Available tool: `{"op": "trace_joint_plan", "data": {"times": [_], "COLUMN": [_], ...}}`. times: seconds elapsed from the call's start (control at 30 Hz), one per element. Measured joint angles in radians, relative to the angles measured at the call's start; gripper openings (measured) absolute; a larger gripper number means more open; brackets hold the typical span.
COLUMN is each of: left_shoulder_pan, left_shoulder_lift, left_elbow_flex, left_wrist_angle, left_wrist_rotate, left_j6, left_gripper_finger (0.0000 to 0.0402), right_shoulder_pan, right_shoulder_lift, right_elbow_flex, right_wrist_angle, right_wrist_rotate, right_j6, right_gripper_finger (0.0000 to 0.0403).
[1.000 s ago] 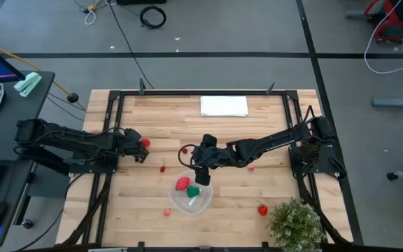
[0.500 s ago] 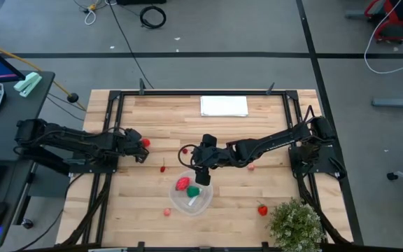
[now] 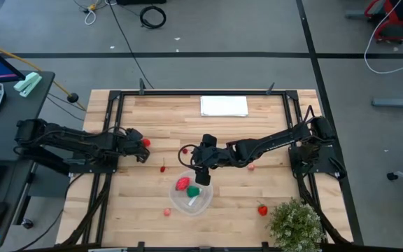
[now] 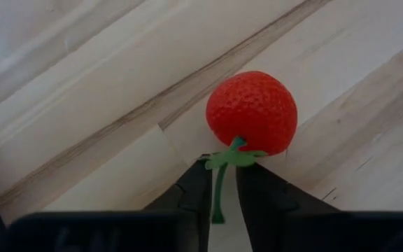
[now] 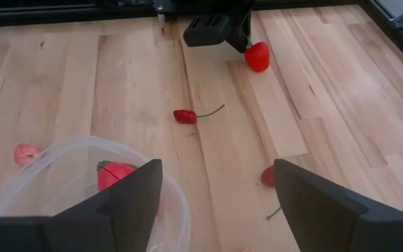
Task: Pick and placing Produce into tupperware
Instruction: Put the red strawberry into the transparent bin
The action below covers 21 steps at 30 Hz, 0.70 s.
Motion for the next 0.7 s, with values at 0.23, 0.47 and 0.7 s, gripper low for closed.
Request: {"op": "trace_joint_plan", "data": {"times": [0.23, 0.47, 0.7], "left_shoulder_pan": [0.000, 0.000, -0.001], "left_shoulder_lift": [0.000, 0.000, 0.000], "left_elbow_flex": [0.067, 0.130, 0.130], "left_wrist_angle": [-0.005, -0.003, -0.025], "left_wrist_rotate": [0.000, 0.000, 0.009], "left_j6": [0.060, 0.114, 0.109], "left_gripper_finger": [0.0058, 0.0044, 0.0053], "right_shoulder_pan": [0.000, 0.000, 0.000], "right_shoulder_lift": [0.000, 0.000, 0.000], "right_elbow_flex": [0.000, 0.000, 0.000], "right_wrist_angle": [0.000, 0.000, 0.000], "right_wrist_rotate": [0.000, 0.000, 0.000], "right_j6": [-0.006, -0.006, -0.006], "right_gripper_finger": [0.0280, 0.0280, 0.0280]}}
